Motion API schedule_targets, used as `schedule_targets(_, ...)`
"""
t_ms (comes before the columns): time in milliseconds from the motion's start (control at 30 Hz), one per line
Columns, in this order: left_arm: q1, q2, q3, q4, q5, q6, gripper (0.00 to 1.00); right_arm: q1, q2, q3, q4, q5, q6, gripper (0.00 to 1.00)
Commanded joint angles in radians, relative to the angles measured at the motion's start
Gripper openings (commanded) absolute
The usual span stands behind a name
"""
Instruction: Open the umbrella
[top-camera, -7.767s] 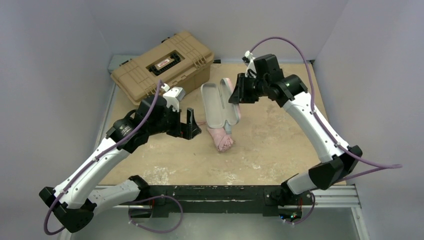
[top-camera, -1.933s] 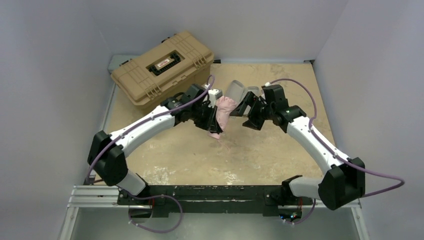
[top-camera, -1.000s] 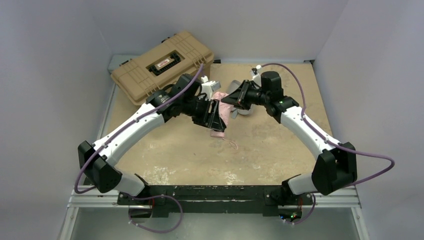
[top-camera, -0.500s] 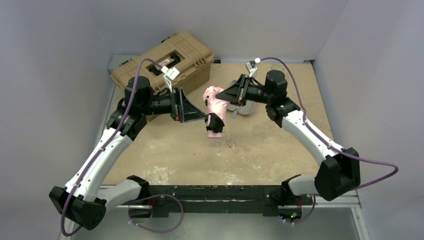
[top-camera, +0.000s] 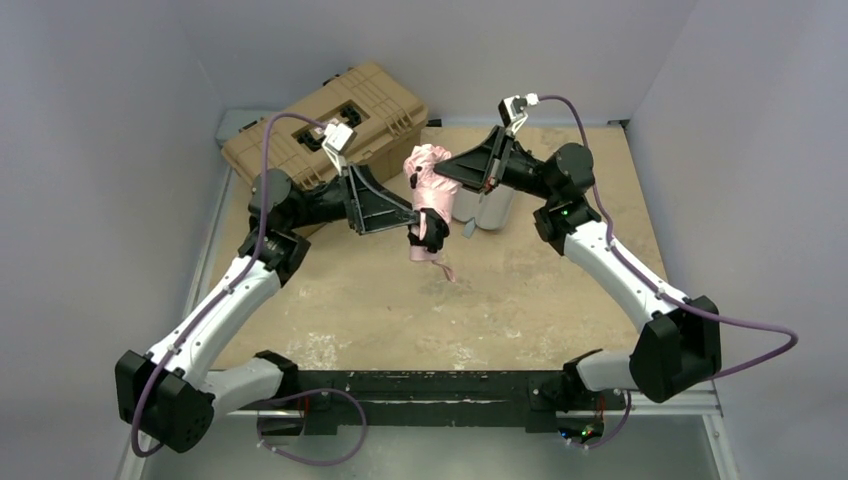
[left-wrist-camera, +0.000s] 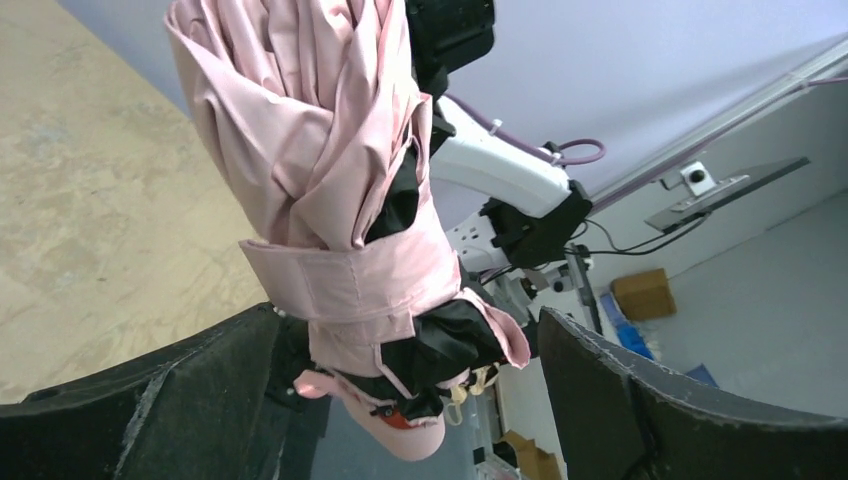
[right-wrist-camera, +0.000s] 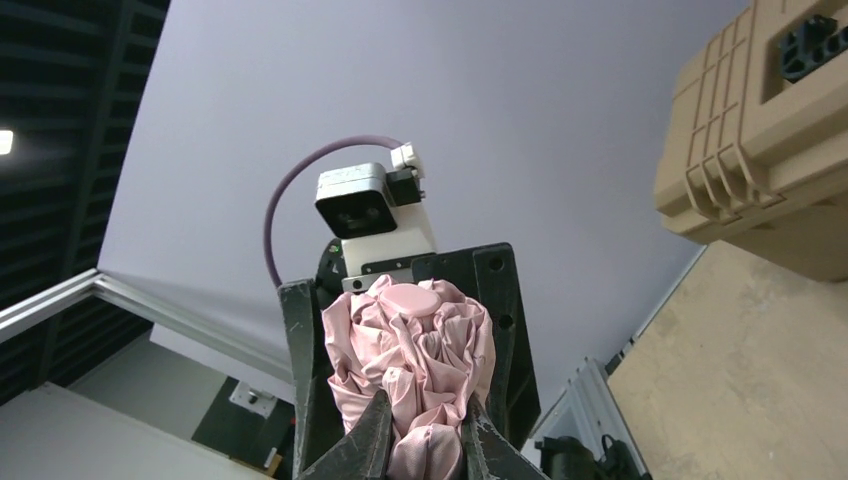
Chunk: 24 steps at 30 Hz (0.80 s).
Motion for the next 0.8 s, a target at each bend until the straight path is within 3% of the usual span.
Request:
schedule_targets(0, -0.048, 0.053, -0.003, 0.296, 0.008, -0.142, 0.98, 0.015, -0.005, 0.03, 0.186, 0.032, 0.086, 0.0)
schedule_targets(100, -0.094, 0.086, 0.014, 0.308, -0.001, -0.158, 0.94, 0.022, 0.001, 0.029, 0.218, 0.053, 0.101, 0.0)
schedule_targets(167, -0.112, 0.095, 0.022, 0.306, -0.013, -0.167, 0.84, 0.027, 0.003, 0.029, 0.237, 0.06, 0.111, 0.0)
schedule_targets(267, -0.113, 0.083, 0.03, 0.266, -0.048, -0.168, 0.55, 0.03, -0.006, 0.025, 0.24, 0.062, 0.106, 0.0)
schedule_targets(400, -0.113, 0.044, 0.092, 0.066, -0.079, -0.075, 0.15, 0.03, -0.051, -0.015, 0.192, 0.076, 0.063, 0.0)
schedule_targets(467, -0.113, 0.02, 0.127, -0.061, -0.094, 0.011, 0.0, 0.029, -0.074, -0.037, 0.163, 0.079, 0.045, 0.0)
schedule_targets(500, -0.112, 0.01, 0.146, -0.129, -0.104, 0.048, 0.0, 0.03, -0.083, -0.048, 0.154, 0.075, 0.039, 0.0)
schedule_targets(533, -0.113, 0.001, 0.169, -0.202, -0.113, 0.091, 0.0, 0.03, -0.089, -0.054, 0.146, 0.069, 0.035, 0.07)
schedule_targets(567, -0.113, -0.005, 0.188, -0.264, -0.117, 0.133, 0.0, 0.03, -0.095, -0.058, 0.134, 0.062, 0.028, 0.22)
schedule_targets(633, -0.113, -0.015, 0.233, -0.41, -0.134, 0.214, 0.0, 0.03, -0.11, -0.053, 0.053, 0.056, -0.014, 0.61)
schedule_targets(700, -0.113, -0.019, 0.278, -0.54, -0.16, 0.293, 0.0, 0.03, -0.13, -0.03, -0.087, 0.064, -0.097, 0.75)
schedule_targets(767, -0.112, -0.018, 0.322, -0.657, -0.198, 0.368, 0.0, 0.029, -0.153, 0.006, -0.255, 0.085, -0.203, 0.79)
